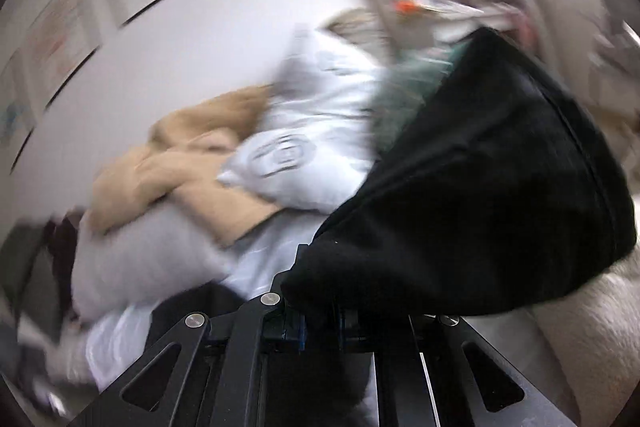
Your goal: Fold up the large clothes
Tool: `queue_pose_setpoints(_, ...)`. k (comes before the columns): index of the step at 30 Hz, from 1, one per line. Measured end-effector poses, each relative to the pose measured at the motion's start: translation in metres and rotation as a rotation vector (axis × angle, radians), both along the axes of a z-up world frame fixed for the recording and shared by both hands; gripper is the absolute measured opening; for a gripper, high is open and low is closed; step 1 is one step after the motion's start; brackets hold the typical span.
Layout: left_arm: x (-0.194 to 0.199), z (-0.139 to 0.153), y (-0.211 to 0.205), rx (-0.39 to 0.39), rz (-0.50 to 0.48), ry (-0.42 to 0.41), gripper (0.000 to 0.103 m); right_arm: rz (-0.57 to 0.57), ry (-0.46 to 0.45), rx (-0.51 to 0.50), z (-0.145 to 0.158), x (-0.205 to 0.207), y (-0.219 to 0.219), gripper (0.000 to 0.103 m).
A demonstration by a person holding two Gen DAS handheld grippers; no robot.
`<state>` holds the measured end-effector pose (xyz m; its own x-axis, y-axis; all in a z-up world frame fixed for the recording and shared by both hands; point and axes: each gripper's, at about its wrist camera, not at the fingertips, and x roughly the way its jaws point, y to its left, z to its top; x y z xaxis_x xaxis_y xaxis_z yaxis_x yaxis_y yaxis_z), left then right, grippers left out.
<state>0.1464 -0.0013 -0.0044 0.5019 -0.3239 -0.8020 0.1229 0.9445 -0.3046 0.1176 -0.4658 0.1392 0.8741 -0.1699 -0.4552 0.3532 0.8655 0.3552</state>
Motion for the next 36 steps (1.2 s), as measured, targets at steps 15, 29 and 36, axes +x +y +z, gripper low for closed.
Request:
queue_pose_setpoints(15,0.006,-0.003,0.008,0.039,0.006,-0.007,0.085,0.504,0.365,-0.105,-0.126,0.109,0.229,0.068)
queue_pose_setpoints(29,0.017,-0.015,0.016,0.058,0.02,0.024,0.085,0.386,0.471,0.005,-0.152,0.055,0.187,0.078)
queue_pose_setpoints(36,0.015,-0.006,0.047,0.08,0.085,0.017,0.085,0.235,0.524,0.08,-0.15,-0.005,0.15,0.082)
